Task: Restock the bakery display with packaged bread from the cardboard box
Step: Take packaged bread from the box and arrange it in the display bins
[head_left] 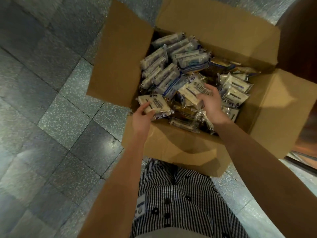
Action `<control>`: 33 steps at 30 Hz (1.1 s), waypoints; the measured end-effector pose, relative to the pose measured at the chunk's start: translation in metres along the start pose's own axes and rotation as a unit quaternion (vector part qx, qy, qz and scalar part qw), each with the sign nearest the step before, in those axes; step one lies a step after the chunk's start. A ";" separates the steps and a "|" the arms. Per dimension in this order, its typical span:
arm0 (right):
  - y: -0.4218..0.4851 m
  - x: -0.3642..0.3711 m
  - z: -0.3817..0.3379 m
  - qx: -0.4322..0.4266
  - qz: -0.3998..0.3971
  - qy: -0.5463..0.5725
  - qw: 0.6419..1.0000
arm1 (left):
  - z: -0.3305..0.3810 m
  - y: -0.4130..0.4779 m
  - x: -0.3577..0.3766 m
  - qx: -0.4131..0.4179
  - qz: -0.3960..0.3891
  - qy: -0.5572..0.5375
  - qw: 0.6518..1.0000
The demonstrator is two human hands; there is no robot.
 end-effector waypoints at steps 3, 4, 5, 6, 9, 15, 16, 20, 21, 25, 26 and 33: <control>-0.023 -0.011 -0.003 -0.051 -0.022 -0.050 0.997 | 0.001 -0.018 -0.005 0.021 0.017 -0.030 0.999; -0.034 -0.013 -0.006 -0.067 -0.033 -0.076 0.994 | 0.002 -0.025 -0.009 0.032 0.027 -0.045 0.998; -0.045 -0.015 -0.009 -0.085 -0.046 -0.101 0.990 | 0.003 -0.034 -0.013 0.046 0.040 -0.066 0.996; -0.055 -0.015 -0.013 -0.097 -0.059 -0.119 0.986 | 0.003 -0.040 -0.018 0.056 0.051 -0.083 0.994; -0.091 -0.020 -0.030 -0.146 -0.103 -0.151 0.972 | 0.003 -0.074 -0.027 0.085 0.079 -0.140 0.983; -0.156 -0.018 -0.064 -0.205 -0.139 -0.109 0.963 | -0.018 -0.162 -0.046 0.096 0.125 -0.290 0.944; -0.168 -0.014 -0.064 -0.204 -0.148 -0.090 0.964 | -0.026 -0.177 -0.050 0.092 0.141 -0.306 0.937; -0.215 0.011 -0.050 -0.197 -0.217 -0.071 0.953 | -0.058 -0.233 -0.074 0.108 0.224 -0.326 0.912; -0.228 0.020 -0.046 -0.206 -0.234 -0.083 0.947 | -0.064 -0.248 -0.084 0.124 0.262 -0.308 0.906; -0.274 0.051 -0.021 -0.224 -0.301 -0.135 0.917 | -0.093 -0.311 -0.123 0.157 0.438 -0.254 0.848; -0.285 0.060 -0.012 -0.230 -0.314 -0.160 0.907 | -0.105 -0.328 -0.134 0.157 0.482 -0.253 0.824; -0.378 0.114 0.085 -0.277 -0.432 -0.311 0.800 | -0.214 -0.442 -0.182 0.097 0.634 -0.291 0.710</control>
Point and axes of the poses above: each hand's wrist, its own y-axis towards the middle knuckle, its own x-axis out of the palm, z = x × y, the point moved 7 cm from there along y, towards the middle knuckle, and after that the axes turned 6 degrees about x, right-handed, at the moved point
